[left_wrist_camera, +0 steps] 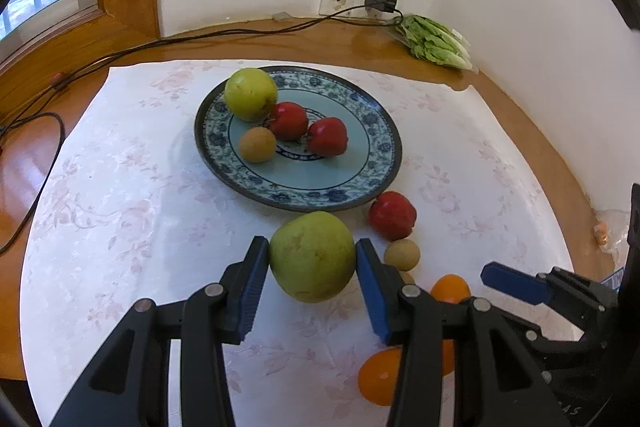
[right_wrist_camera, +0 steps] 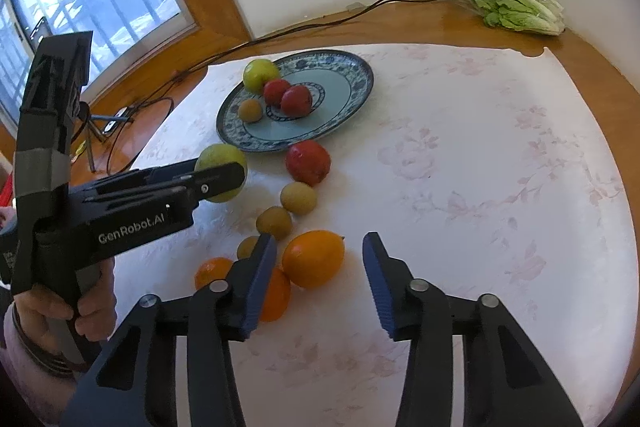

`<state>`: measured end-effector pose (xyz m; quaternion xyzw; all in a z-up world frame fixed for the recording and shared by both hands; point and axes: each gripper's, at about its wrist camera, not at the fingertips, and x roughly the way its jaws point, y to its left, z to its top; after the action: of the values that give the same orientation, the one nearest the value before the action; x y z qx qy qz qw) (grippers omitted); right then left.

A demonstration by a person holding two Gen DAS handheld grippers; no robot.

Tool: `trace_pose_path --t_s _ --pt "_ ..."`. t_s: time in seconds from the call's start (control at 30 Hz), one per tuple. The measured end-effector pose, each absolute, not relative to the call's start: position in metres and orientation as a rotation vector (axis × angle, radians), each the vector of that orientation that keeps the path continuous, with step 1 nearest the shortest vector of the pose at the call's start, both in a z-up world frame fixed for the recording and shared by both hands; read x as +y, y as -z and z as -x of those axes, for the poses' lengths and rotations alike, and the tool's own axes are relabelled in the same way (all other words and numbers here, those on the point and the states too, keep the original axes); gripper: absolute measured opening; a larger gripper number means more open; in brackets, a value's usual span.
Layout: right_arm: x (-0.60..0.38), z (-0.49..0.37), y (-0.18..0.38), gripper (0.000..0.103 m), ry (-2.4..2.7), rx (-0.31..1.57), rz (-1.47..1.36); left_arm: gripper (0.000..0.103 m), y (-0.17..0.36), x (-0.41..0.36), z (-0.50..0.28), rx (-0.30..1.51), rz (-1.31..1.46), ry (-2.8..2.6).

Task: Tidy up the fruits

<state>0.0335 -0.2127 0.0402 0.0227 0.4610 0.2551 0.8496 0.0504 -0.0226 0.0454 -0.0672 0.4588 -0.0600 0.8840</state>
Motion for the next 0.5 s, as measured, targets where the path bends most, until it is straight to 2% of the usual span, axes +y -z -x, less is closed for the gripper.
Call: trace_pose_path --t_s 0.17,0.5 --pt "-0.2101 -0.0354 -0.0344 0.039 -0.54 0.998 -0.052 0.047 -0.0459 -0.0207 -0.0493 0.952 0.144 0.121" --pt "-0.2101 -0.0384 -0.0315 0.039 -0.547 1.016 -0.081 0.047 -0.0474 -0.0197 -0.048 0.948 0.148 0.116"
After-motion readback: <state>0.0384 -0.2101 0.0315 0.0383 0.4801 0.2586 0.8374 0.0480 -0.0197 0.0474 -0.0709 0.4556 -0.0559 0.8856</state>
